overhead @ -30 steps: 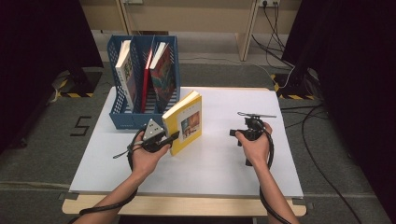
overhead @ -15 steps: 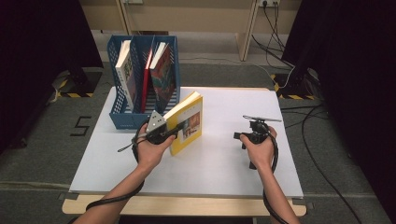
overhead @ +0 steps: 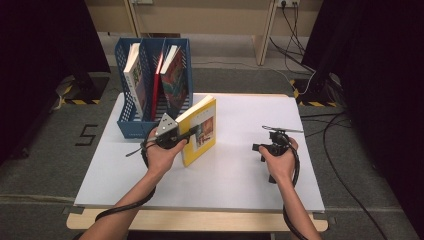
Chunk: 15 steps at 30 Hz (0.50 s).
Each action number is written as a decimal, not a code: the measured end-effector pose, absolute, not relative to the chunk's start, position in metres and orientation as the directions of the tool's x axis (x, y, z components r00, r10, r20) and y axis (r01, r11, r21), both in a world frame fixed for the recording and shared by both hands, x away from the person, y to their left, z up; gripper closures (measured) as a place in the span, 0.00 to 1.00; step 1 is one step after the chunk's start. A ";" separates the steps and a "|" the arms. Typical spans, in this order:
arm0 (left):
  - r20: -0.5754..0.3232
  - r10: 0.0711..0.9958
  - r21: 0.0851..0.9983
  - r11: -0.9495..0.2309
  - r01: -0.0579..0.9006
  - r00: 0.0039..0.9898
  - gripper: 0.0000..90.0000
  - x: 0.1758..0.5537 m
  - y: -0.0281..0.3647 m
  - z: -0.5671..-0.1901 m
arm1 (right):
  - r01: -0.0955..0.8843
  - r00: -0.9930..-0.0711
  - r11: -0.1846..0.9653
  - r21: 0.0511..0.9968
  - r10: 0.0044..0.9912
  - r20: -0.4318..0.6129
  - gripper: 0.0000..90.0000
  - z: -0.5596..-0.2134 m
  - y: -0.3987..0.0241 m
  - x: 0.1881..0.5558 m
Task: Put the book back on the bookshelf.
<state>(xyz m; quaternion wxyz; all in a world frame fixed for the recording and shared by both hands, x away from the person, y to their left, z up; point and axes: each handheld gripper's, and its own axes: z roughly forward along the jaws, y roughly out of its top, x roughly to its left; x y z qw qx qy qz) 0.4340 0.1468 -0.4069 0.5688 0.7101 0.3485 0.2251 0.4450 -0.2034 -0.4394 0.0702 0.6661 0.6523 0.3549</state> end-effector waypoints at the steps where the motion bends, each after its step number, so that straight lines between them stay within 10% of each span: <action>1: -0.076 0.750 0.964 -0.112 0.240 0.657 0.83 0.435 0.146 -0.406 | 0.819 -0.107 -0.133 0.558 0.920 0.377 0.68 -0.440 -0.205 0.445; 15: -0.070 0.752 0.971 -0.100 0.218 0.656 0.83 0.434 0.140 -0.382 | 0.818 -0.088 -0.153 0.554 0.919 0.384 0.68 -0.446 -0.211 0.440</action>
